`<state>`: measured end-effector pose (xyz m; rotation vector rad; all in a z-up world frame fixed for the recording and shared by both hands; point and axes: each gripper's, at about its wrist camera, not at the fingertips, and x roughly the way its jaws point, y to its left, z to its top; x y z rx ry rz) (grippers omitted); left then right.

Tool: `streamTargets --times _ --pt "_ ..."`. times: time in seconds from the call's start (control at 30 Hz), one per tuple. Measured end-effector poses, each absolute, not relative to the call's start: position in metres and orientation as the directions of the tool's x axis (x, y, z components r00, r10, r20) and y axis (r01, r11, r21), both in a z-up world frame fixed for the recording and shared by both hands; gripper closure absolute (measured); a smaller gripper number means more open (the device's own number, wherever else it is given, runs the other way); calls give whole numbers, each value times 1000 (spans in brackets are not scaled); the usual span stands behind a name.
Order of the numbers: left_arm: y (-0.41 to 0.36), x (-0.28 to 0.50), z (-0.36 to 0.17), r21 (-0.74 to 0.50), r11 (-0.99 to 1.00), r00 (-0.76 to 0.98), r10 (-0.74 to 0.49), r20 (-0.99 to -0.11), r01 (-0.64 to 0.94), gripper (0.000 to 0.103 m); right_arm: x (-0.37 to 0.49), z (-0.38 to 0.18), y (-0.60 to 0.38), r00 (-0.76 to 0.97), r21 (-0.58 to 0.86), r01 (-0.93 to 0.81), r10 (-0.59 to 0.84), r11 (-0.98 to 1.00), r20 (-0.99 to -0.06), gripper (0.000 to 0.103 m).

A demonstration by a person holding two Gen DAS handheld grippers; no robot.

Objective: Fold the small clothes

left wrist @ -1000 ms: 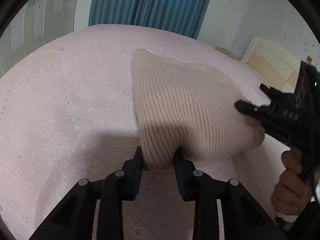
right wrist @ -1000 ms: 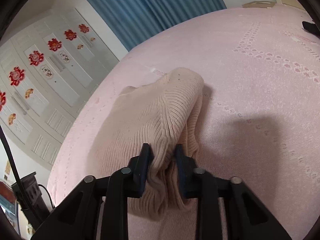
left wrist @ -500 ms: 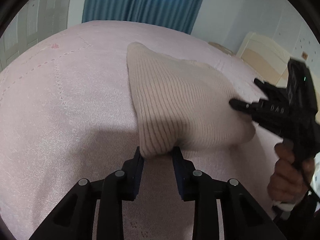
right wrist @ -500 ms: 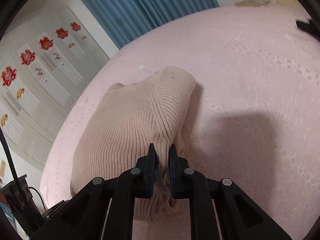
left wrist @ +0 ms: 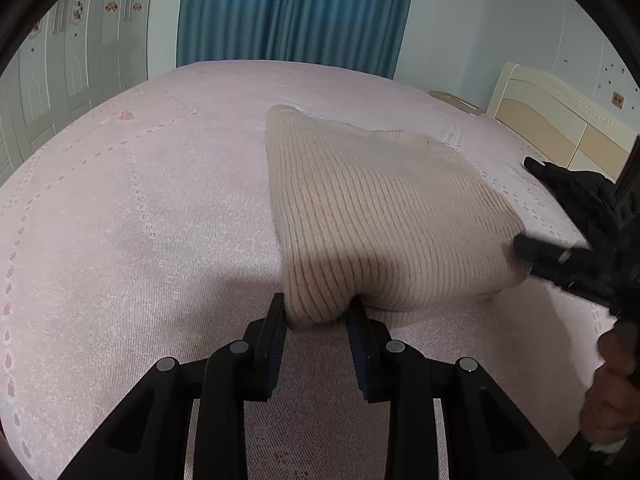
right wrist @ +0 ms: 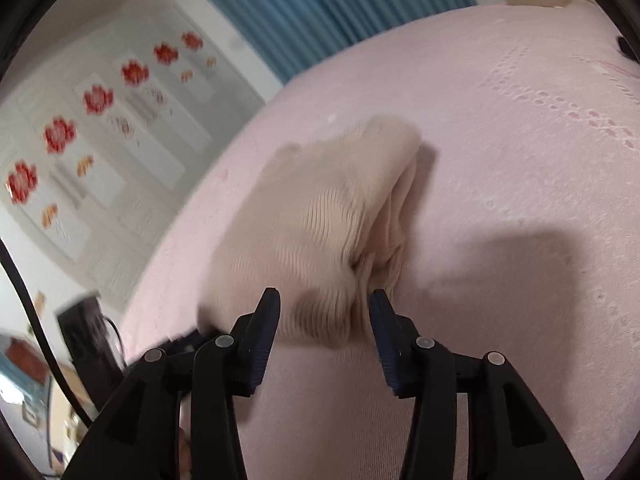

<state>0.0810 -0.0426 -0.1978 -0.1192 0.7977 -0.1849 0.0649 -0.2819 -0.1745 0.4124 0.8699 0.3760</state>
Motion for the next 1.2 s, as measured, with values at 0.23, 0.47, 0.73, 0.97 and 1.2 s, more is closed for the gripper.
streamTargets --times 0.23,0.47,0.73,0.97,1.2 --pt "-40 76 -198 -184 977 676 -210 -707 110 73 66 -176 -261 629 401 -183 420 898 -654 97" --pt "-39 77 -198 -185 977 673 -210 -709 110 73 70 -185 -288 603 415 -94 383 905 -700 98" --pt "-8 60 -175 -338 930 700 -338 -629 145 73 66 -175 -290 627 436 -140 420 889 -656 88" --pt "-3 88 -162 -385 917 721 -335 -606 103 72 84 -160 -300 695 455 -75 374 887 -615 83" --pt "-23 159 -139 -357 922 724 -349 -595 151 72 131 -133 -279 726 342 -78 288 936 -624 83"
